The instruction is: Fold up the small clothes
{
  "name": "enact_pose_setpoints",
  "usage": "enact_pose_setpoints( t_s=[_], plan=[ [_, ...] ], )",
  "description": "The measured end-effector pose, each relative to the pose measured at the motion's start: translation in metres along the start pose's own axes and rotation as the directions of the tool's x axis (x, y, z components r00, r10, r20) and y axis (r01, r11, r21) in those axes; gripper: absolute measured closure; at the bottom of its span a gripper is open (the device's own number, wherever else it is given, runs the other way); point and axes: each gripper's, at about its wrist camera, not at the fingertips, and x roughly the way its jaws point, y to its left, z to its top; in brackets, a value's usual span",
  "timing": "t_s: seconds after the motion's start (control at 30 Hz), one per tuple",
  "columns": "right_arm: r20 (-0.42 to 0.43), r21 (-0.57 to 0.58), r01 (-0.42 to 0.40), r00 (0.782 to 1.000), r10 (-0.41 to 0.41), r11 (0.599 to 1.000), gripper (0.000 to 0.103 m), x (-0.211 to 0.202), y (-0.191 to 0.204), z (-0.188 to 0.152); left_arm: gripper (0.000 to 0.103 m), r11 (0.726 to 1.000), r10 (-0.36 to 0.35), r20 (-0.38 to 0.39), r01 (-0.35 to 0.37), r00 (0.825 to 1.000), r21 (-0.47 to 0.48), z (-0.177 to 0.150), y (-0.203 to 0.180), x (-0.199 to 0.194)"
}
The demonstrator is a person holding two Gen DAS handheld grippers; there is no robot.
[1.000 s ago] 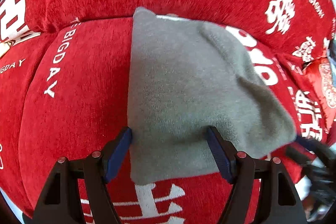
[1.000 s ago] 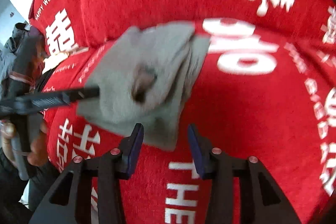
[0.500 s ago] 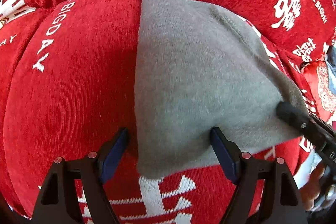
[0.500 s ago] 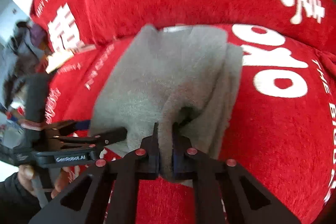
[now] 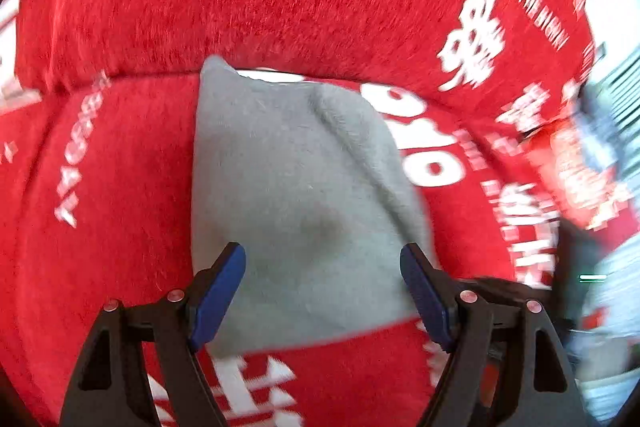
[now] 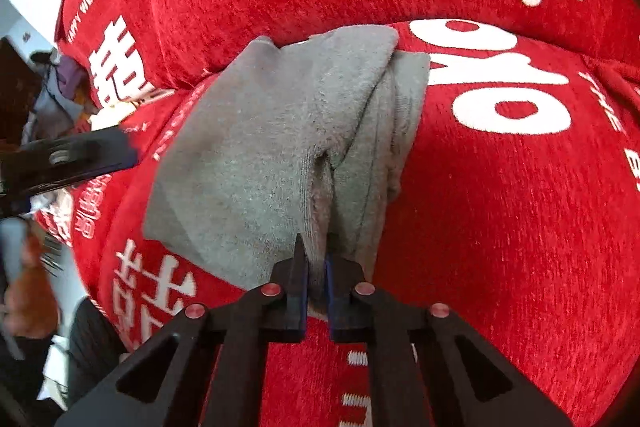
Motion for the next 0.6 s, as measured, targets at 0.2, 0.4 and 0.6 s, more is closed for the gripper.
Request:
enact_pose_setpoints(
  t_s=[0.2,0.4,0.6],
  plan=[
    [0.124,0.016,0.029,0.992,-0.031,0.999,0.037,-0.032,-0.022,0.032,0.023,0.989,0.137,-0.013,-0.136,0.99,0.063,-0.007,-0.014,0.034],
    [0.102,0.094,-0.063,0.993,0.053,0.994,0.037,-0.004,-0.055,0.1,0.023,0.985,0.16,-0.015,-0.159,0.987,0.071,-0.01,-0.017,0.037],
    [-0.012,0.109,-0.003,1.0,0.004,0.994,0.038,0.061,-0.052,0.138,0.023,0.995,0.095,-0.02,-0.094,0.995,0.032,-0.007,-0.029,0.028]
  ],
)
